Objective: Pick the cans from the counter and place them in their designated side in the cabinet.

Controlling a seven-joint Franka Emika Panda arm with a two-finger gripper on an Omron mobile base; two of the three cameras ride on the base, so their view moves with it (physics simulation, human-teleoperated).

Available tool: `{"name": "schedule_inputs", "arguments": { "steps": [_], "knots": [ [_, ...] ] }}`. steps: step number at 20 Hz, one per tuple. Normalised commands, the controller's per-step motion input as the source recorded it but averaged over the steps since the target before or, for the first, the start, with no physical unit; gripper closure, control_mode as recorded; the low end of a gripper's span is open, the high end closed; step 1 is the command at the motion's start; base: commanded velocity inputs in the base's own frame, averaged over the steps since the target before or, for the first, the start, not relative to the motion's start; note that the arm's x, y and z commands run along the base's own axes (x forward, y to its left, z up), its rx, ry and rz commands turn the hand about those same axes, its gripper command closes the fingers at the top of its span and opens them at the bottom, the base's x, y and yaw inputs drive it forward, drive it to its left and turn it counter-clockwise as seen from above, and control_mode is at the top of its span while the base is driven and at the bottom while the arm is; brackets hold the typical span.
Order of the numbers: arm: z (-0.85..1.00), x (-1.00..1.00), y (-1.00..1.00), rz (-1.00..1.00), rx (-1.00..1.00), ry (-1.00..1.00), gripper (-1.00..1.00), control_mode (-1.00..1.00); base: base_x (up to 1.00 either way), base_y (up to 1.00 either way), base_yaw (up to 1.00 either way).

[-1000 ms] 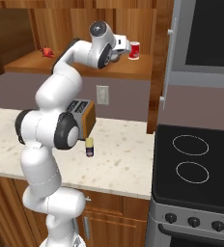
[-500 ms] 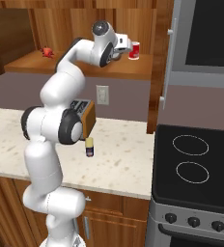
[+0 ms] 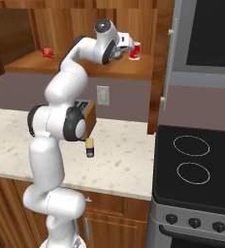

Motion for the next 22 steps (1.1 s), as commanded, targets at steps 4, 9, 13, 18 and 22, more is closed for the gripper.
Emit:
{"name": "schedule_inputs", "arguments": {
  "steps": [4,9,13,18,22],
  "knots": [
    [-0.12,0.24,0.0,0.0,0.0,0.03,1.0,-1.0,0.0,0.0,0.0],
    [-0.13,0.28,0.0,0.0,0.0,0.02,1.0,-1.0,0.0,0.0,0.0],
    [-0.13,0.29,0.0,0.0,0.0,0.03,1.0,-1.0,0.0,0.0,0.0],
    [-0.09,0.1,-0.03,0.0,0.0,0.04,1.0,-1.0,0.0,0.0,0.0],
    [-0.01,-0.02,-0.08,0.0,0.0,0.05,1.0,-1.0,0.0,0.0,0.0]
  ]
}}
